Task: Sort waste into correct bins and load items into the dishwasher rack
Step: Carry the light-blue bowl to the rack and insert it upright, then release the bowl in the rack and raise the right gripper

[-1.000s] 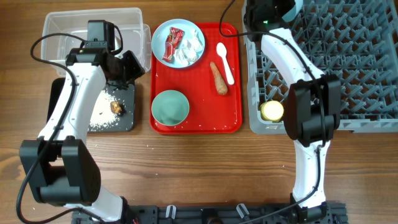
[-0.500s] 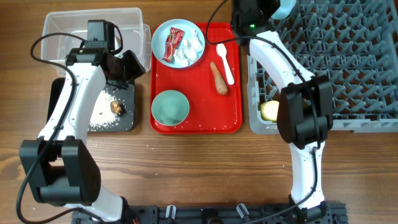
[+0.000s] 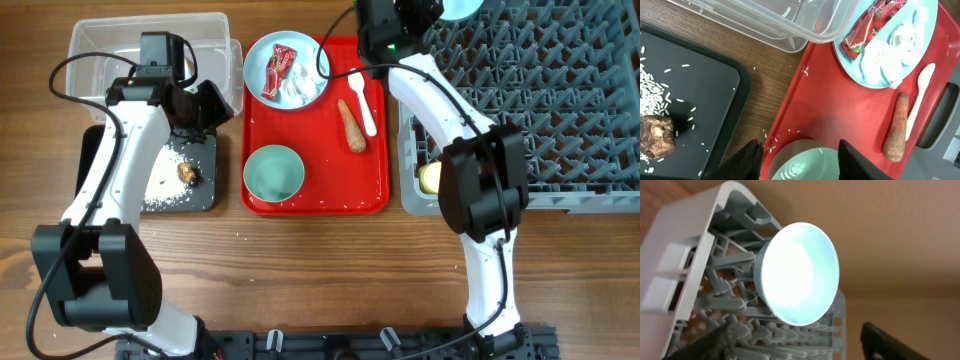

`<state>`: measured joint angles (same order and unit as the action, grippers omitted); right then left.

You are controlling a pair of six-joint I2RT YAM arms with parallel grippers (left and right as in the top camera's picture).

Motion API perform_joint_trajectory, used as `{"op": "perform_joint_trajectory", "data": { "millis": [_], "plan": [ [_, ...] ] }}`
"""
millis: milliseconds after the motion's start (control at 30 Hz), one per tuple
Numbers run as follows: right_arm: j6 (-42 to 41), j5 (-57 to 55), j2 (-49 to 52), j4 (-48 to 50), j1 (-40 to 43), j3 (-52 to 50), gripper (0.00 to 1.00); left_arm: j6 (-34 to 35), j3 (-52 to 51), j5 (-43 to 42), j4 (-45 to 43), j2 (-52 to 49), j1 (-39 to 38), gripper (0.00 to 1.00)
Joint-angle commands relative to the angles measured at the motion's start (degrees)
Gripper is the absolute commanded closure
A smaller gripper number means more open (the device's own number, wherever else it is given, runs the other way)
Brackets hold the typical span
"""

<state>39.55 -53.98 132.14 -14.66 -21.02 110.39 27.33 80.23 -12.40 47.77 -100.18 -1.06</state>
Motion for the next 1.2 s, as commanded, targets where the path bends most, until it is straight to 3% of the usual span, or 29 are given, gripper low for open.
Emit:
{"op": "perform_joint_trajectory", "data": {
  "millis": [0, 167, 300, 400, 500, 633, 733, 867, 1167],
  "plan": [
    [-13.8, 2.5, -1.7, -2.3, 0.0, 0.2, 0.03, 0.1, 0.8, 0.5, -0.2, 0.7, 0.2, 0.50],
    [-27.7, 22.1, -9.6, -15.1, 0.1, 0.2, 0.00, 0.1, 0.8, 0.5, -0.2, 0.7, 0.2, 0.51],
    [-30.6, 34.4, -15.8, -20.9, 0.0, 0.2, 0.00, 0.1, 0.8, 0.5, -0.2, 0.7, 0.2, 0.51],
    [-35.3, 34.3, -19.3, -19.6, 0.8, 0.2, 0.00, 0.1, 0.8, 0.5, -0.2, 0.7, 0.2, 0.51],
    [-45.7, 36.0, -21.5, -17.6, 4.5, 0.2, 0.09, 0.1, 0.8, 0.5, -0.2, 0.7, 0.2, 0.51],
    [-58.2, 47.5, -21.1, -15.2, 12.7, 0.2, 0.23, 0.1, 0.8, 0.5, -0.2, 0.7, 0.2, 0.51],
    [-64.4, 55.0, -19.1, -12.8, 18.3, 0.2, 0.26, 0.1, 0.8, 0.5, -0.2, 0.7, 0.2, 0.50],
    [-69.1, 60.5, -14.9, -10.6, 22.3, 0.2, 0.28, 0.1, 0.8, 0.5, -0.2, 0.7, 0.2, 0.50],
    [-74.5, 60.5, -7.1, -7.0, 23.0, 0.2, 0.33, 0.1, 0.8, 0.5, 0.1, 0.7, 0.2, 0.50]
  ]
}}
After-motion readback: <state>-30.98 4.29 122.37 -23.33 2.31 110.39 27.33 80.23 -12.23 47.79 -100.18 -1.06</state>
